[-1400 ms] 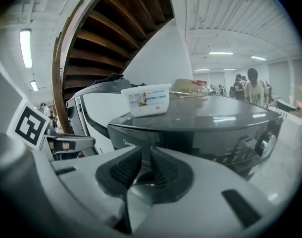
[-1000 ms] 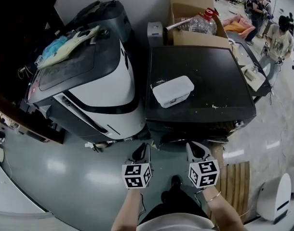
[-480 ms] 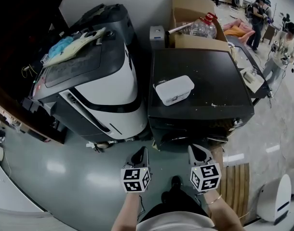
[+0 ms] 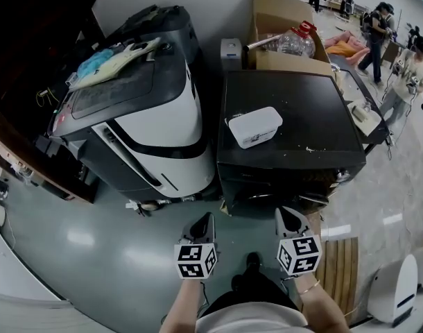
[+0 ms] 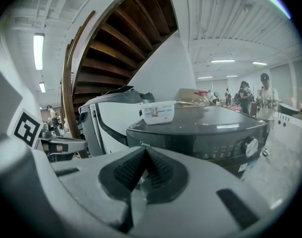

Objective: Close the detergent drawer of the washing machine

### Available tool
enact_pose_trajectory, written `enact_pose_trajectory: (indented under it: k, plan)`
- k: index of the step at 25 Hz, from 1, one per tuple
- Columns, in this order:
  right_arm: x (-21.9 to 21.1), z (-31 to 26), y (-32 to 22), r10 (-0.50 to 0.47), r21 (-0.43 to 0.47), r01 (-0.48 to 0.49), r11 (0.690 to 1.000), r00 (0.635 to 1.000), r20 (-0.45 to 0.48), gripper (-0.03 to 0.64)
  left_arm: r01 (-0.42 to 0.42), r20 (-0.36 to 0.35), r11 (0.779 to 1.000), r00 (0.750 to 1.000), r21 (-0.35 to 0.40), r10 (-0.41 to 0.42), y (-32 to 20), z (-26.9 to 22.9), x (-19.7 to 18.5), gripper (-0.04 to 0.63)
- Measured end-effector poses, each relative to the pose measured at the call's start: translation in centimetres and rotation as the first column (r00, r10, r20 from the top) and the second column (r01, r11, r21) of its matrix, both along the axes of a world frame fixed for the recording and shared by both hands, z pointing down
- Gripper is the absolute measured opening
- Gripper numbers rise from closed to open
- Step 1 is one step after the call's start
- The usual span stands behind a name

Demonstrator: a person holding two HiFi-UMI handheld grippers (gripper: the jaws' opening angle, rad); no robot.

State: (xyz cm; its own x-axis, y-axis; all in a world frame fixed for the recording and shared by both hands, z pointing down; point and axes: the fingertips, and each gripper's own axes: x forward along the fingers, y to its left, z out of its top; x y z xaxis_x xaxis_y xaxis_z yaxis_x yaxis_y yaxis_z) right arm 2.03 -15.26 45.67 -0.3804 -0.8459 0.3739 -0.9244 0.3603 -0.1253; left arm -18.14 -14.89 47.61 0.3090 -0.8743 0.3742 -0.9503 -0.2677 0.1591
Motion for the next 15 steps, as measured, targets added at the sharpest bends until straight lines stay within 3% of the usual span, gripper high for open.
enact_pose_trajectory:
  k: [15]
  plan:
    - [-1.1,-0.4,0.9,-0.036,0.009,0.036,0.999,0.999,-0.012,0.002,0.014,0.002,1.000,1.000,0.007,-0.014,1.4,-0.4,-0.5,-0.005]
